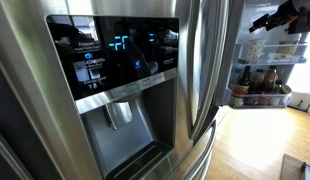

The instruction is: Put the cup inside the fridge

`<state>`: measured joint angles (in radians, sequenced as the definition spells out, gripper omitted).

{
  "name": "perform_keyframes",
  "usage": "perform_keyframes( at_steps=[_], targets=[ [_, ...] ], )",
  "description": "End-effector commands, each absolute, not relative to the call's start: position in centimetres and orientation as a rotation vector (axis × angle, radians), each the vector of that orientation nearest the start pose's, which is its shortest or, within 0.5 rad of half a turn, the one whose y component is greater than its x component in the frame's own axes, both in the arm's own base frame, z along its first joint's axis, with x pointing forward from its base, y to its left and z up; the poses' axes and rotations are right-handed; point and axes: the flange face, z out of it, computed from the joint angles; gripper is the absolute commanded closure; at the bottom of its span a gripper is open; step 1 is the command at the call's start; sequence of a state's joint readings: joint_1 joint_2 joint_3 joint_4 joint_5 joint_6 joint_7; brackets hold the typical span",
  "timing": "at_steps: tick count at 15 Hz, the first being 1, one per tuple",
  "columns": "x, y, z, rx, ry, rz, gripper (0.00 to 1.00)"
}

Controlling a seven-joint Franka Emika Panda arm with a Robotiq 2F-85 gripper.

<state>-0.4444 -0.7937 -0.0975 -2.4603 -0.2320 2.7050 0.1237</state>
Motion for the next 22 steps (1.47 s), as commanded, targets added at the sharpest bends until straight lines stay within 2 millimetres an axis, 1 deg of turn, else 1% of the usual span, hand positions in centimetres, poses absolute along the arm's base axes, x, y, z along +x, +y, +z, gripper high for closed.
perform_keyframes(
  at_steps=[1, 4, 6, 9, 13, 18, 20, 22],
  targets=[
    [30.4, -20.7, 67.3, -2.942, 0.91, -1.631, 0.0],
    [29.6, -23.0, 66.4, -2.877, 1.126, -1.599, 0.0],
    [29.3, -24.2, 65.9, -2.826, 1.232, -1.587, 0.0],
    [29.4, -24.7, 65.6, -2.801, 1.263, -1.581, 0.0],
    [30.5, -24.5, 65.2, -2.873, 1.113, -1.564, 0.0],
    [32.4, -23.8, 65.0, -3.043, 0.76, -1.503, 0.0],
    [32.8, -23.7, 65.4, -3.098, 0.628, -1.497, 0.0],
    [33.1, -24.0, 65.4, -3.132, 0.526, -1.492, 0.0]
  ],
)
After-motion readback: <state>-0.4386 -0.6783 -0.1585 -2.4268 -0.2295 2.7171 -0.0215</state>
